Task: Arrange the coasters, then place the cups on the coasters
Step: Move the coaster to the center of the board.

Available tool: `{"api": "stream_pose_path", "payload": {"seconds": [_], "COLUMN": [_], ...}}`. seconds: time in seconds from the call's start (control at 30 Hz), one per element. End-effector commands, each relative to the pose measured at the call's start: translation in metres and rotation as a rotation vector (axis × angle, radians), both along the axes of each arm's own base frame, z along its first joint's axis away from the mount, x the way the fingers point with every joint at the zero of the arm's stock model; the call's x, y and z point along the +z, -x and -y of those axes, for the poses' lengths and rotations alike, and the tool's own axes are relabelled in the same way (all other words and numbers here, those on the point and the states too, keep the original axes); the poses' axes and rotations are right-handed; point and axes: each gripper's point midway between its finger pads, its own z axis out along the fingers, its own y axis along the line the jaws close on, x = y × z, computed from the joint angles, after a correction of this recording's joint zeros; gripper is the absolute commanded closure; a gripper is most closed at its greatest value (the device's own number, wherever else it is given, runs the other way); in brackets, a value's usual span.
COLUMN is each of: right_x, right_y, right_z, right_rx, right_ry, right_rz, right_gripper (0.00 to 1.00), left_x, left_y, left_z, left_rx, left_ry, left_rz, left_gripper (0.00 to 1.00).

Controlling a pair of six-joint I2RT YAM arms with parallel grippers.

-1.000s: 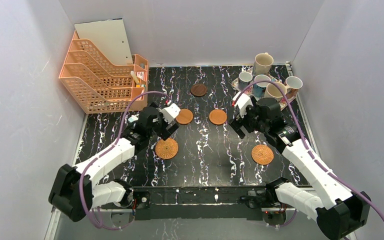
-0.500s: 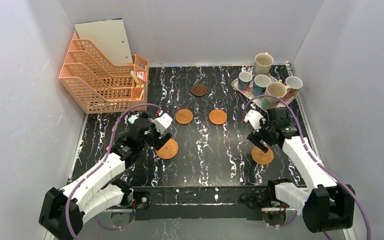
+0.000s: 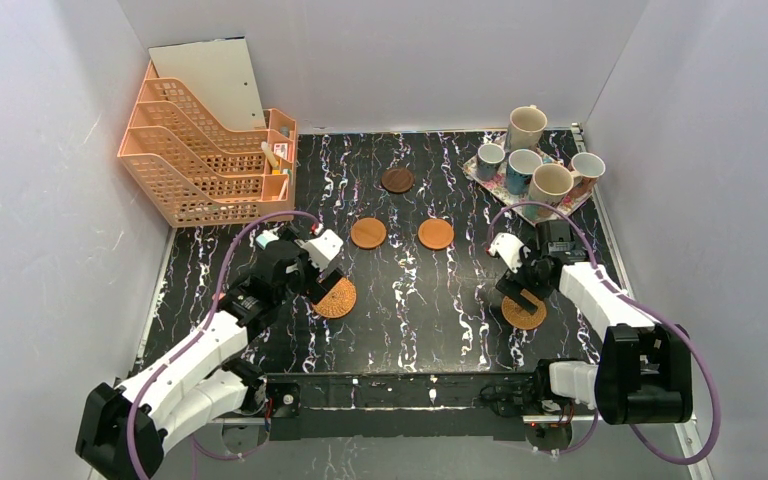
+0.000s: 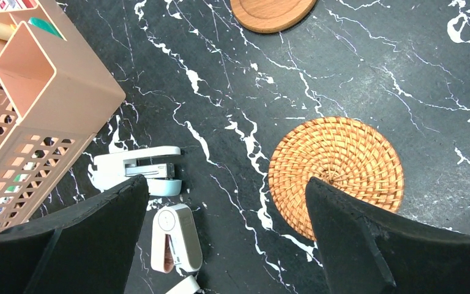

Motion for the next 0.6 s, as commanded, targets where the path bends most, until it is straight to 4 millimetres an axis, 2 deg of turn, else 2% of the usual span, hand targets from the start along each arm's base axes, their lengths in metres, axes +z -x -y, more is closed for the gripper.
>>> {"api": "stream_pose_path", "payload": {"seconds": [0.0,0.13,0.27,0.4,0.47,0.57], "right_x": [-0.009,-0.012,-0.014,-0.017,-0.020,-0.029], "right_y": [0.009,0.009,0.012,-0.001,-0.009,-0.018], "right_z": [-0.025,-0.039,-0.065,-0.093,-0.098,-0.096], "right_rx": [0.074,0.103,0.178,0.172,0.141,0.079], "right_ry": [-0.127,-0.188,-0.230,-0.214,-0.212,-0.189], "right_rz": [-0.051,-0.077,-0.084,-0.053,-0.066,-0.091], "right_gripper": [0.02,0.02,0.02,0.02,0.02,0.02], "left_x": [0.003,0.004,0.008,0.015,0.015,0.015], "left_y": [0.005,0.006,0.006,0.006,0.007,0.008], "left_z": [0.002,0.001,-0.001,-0.002,-0.003,-0.003], "left_rx": [-0.014,-0.012,-0.008,-0.001,-0.002,-0.001], "left_ry": [0.020,0.021,0.028,0.035,0.037,0.037], "left_rz": [0.006,0.009,0.027,0.045,0.048,0.050], "left_gripper": [0.02,0.02,0.02,0.02,0.02,0.02]}}
